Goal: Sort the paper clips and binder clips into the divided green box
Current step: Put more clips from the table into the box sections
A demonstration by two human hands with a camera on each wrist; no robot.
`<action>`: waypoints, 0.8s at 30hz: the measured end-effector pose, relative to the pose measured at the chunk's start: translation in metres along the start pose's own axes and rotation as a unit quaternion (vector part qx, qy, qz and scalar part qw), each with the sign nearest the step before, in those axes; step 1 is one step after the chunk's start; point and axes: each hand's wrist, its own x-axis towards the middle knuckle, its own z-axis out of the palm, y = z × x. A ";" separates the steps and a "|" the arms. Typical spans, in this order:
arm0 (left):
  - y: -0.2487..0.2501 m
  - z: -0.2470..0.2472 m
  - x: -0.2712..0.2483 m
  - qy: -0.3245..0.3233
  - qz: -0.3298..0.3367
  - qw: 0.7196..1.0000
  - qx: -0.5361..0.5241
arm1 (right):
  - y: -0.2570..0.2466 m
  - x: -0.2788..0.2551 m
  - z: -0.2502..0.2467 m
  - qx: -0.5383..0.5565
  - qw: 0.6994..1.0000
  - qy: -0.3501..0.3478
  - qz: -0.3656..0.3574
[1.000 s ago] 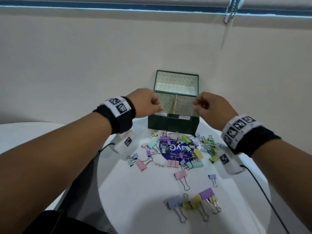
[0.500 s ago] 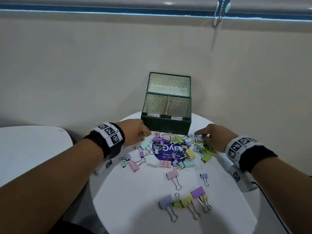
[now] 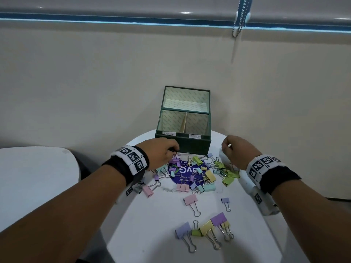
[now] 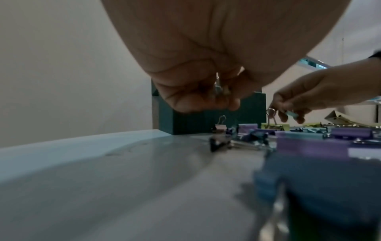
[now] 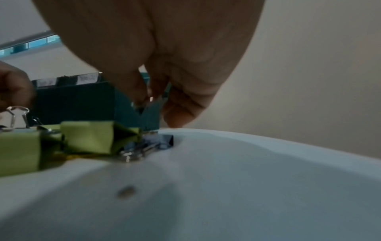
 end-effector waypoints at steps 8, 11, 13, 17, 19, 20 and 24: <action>-0.005 0.004 0.004 0.006 -0.050 0.997 0.066 | -0.011 -0.006 -0.006 0.020 0.996 -0.086 0.014; -0.006 0.003 0.003 0.031 -0.050 0.997 0.057 | -0.011 -0.004 -0.001 -0.021 0.993 -0.111 0.030; -0.006 0.000 0.001 0.065 -0.036 0.996 0.047 | -0.014 -0.006 0.000 -0.073 0.990 -0.114 0.041; -0.006 -0.006 -0.002 0.181 -0.003 0.983 -0.015 | -0.018 -0.007 0.004 -0.108 0.988 -0.102 0.039; -0.006 -0.011 0.000 0.241 -0.021 0.969 -0.047 | -0.018 -0.007 0.006 -0.107 0.988 -0.104 0.032; -0.006 -0.015 0.002 0.261 -0.033 0.963 -0.058 | -0.018 -0.007 0.006 -0.104 0.989 -0.099 0.026; -0.002 -0.039 0.020 0.286 -0.062 0.950 -0.110 | -0.019 -0.009 -0.002 -0.078 0.995 -0.047 -0.032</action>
